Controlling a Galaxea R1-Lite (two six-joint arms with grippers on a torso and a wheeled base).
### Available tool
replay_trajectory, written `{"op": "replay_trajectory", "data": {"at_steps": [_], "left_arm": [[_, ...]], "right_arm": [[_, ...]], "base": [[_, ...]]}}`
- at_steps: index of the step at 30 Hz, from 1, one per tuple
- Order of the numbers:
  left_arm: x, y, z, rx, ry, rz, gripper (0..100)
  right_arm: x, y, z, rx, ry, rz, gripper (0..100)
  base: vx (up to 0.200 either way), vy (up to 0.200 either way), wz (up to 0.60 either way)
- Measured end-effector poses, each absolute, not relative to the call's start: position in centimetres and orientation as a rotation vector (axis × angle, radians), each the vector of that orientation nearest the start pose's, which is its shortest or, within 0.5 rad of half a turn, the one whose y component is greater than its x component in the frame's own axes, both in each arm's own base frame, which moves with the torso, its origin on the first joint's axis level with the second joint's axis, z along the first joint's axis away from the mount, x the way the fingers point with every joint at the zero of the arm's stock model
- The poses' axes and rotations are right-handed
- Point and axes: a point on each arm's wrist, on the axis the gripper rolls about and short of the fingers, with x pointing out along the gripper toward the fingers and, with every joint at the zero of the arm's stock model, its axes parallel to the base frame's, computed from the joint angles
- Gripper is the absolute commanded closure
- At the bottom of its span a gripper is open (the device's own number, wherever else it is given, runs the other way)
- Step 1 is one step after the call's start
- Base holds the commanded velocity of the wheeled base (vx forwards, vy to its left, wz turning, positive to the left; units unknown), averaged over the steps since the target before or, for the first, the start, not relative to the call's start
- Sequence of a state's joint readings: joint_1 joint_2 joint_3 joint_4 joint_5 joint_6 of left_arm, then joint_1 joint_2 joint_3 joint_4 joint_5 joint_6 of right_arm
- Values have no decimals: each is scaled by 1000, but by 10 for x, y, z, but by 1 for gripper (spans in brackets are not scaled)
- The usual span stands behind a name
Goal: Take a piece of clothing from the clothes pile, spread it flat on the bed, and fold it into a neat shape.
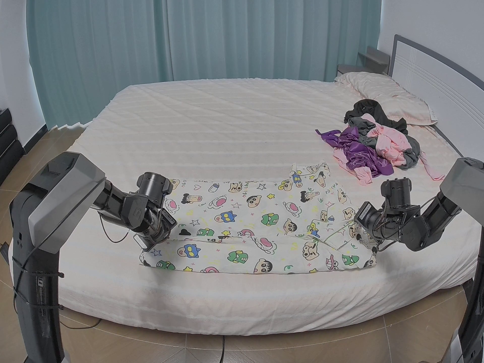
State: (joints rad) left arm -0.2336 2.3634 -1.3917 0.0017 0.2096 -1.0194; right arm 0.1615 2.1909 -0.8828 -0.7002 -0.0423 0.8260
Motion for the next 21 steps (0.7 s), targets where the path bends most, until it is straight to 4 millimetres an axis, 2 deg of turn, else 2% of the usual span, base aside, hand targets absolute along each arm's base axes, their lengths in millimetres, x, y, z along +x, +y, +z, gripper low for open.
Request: {"op": "replay_trajectory", "data": {"at_steps": [12, 13, 21], "left_arm": [[424, -87, 34, -747, 841, 462, 100], [424, -87, 34, -748, 841, 461, 0], [425, -86, 35, -772, 834, 462, 0]], "right_arm": [[379, 63, 35, 752, 550, -105, 100], [379, 64, 35, 751, 551, -104, 0], [377, 63, 32, 764, 562, -113, 0]], "base": [[0, 0, 0], [0, 0, 0], [0, 0, 0]]}}
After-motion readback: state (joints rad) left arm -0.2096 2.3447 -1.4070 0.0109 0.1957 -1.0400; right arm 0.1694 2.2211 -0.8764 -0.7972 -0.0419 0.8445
